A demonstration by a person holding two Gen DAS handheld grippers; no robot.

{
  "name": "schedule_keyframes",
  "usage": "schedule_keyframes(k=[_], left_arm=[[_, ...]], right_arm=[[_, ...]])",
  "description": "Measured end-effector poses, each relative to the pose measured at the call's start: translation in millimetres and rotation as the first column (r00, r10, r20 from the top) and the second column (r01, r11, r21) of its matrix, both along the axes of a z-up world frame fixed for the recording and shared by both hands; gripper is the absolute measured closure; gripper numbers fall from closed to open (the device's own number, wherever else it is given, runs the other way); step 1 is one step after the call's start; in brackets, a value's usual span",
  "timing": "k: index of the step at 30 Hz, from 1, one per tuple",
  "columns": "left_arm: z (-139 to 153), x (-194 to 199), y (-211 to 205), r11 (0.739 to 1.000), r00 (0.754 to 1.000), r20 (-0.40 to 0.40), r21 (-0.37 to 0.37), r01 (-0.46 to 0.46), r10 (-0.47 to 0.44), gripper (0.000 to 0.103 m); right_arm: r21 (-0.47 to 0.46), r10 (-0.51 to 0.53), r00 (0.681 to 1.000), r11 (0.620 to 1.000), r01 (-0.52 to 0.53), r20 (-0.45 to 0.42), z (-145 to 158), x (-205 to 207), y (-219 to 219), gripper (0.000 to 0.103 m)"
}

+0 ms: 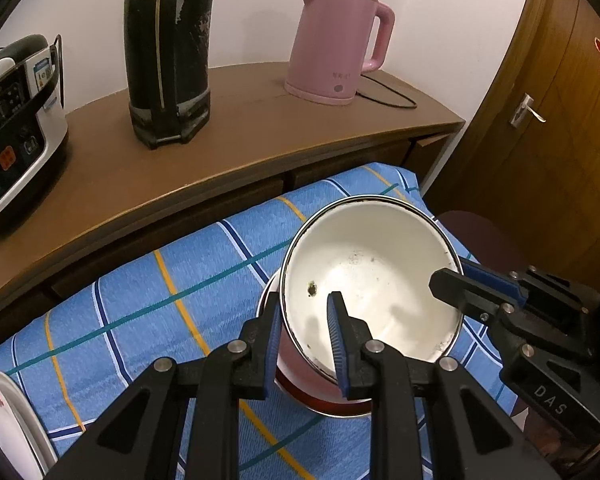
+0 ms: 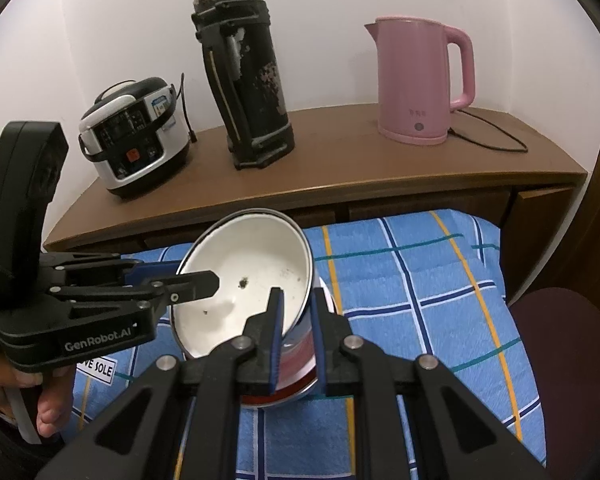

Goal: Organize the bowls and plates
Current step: 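Lower the white enamel bowl into the pink bowl with the left tool, then hold the white enamel bowl seated in the bowl stack with the left tool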

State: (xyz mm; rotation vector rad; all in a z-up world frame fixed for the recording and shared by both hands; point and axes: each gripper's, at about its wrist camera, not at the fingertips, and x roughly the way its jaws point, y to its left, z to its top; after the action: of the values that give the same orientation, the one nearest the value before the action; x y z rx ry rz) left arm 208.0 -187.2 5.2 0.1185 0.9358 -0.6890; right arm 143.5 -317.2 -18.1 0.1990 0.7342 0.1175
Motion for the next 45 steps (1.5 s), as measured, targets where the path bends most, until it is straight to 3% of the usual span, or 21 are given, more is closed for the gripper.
schedule_keyframes(k=[45], left_arm=[[-14.8, 2.6, -8.2, 0.997, 0.999, -0.038, 0.068, 0.029, -0.026, 0.078]], right_arm=[[-0.02, 0.005, 0.999, 1.0, -0.006, -0.044, -13.6, 4.9, -1.5, 0.087]])
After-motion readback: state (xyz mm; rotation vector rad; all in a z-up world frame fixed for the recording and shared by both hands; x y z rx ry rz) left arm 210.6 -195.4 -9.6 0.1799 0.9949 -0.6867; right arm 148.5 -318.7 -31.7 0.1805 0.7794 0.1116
